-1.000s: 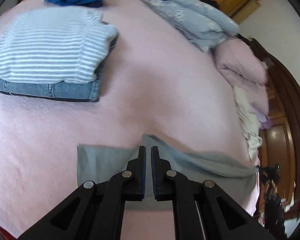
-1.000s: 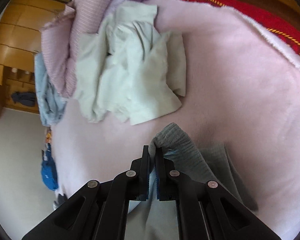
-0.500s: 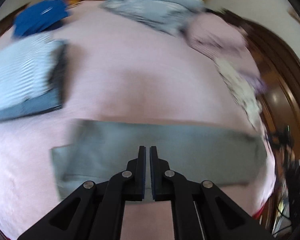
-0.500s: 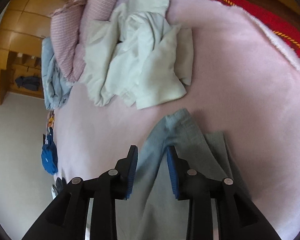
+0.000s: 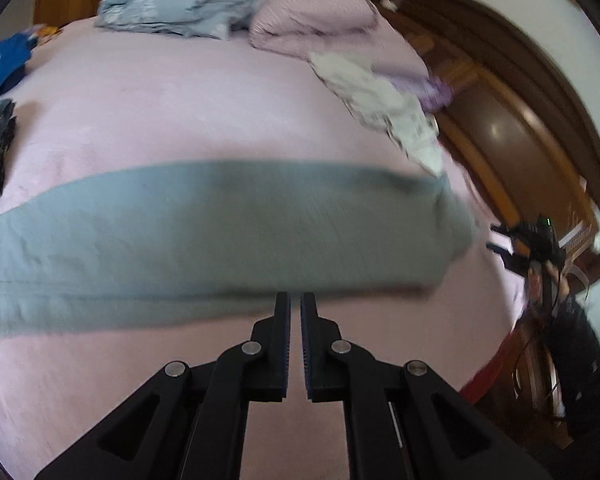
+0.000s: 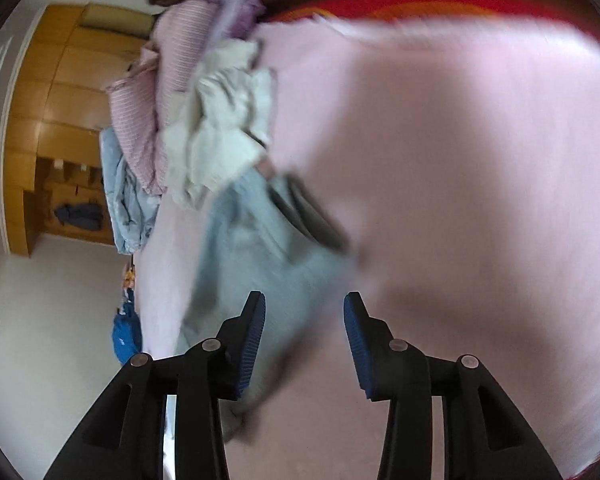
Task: Fold clothes
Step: 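Open both grippers and release the folded sweatpants on the bed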
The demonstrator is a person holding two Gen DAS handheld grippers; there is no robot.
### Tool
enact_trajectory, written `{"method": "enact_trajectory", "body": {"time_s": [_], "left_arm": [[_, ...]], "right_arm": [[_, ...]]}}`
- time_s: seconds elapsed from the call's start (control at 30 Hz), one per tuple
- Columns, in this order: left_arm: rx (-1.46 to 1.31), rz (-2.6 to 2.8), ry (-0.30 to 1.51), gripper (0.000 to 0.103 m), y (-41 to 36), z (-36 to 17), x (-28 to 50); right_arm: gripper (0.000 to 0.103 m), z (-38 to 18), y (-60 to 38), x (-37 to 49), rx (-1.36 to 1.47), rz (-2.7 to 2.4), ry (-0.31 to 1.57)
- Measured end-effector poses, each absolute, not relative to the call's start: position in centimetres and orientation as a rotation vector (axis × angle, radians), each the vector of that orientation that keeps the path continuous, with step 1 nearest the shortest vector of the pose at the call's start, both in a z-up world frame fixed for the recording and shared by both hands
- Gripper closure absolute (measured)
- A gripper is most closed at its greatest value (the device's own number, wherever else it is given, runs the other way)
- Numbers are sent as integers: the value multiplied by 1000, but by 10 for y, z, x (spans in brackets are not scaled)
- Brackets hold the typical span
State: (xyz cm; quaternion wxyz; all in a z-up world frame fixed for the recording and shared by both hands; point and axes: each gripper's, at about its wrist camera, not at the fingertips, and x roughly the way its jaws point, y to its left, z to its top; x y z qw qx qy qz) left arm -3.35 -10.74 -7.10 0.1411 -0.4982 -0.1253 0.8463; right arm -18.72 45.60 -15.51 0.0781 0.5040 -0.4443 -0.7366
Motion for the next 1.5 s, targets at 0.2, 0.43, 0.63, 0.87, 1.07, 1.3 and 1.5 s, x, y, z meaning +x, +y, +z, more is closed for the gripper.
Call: {"method": "enact_trajectory", "body": {"time_s": [0.2,0.43,0.63,0.87,1.07,1.3,1.5], "left_arm": [[-1487,2318,-385,100,-72,-78,-11],[-1510,2284,-408,100,-63,-75,8],[-1530,2255,-415,100,-61,-84,8],[-1521,2280,-410,100,-68,-82,14],[-1530,2331,-480,100,-94,-94,20],[-1577,2417,-519,100,-136,-110,43],[-1562,2580,-679,100,-224,-109,79]], "right_arm": [[61,-177,445,-197,1379,-2084,-1496],[91,-149,442,-211,1208,-2230,-1428],[87,-145,451,-204,1401,-2382,-1222],[69,-140,466,-181,1435,-2448,-1258],[69,-109,426,-144,1385,-2386,-1057],[68,-109,277,-119,1432,-1969,-765],[68,-128,203,-106,1545,-1855,-638]]}}
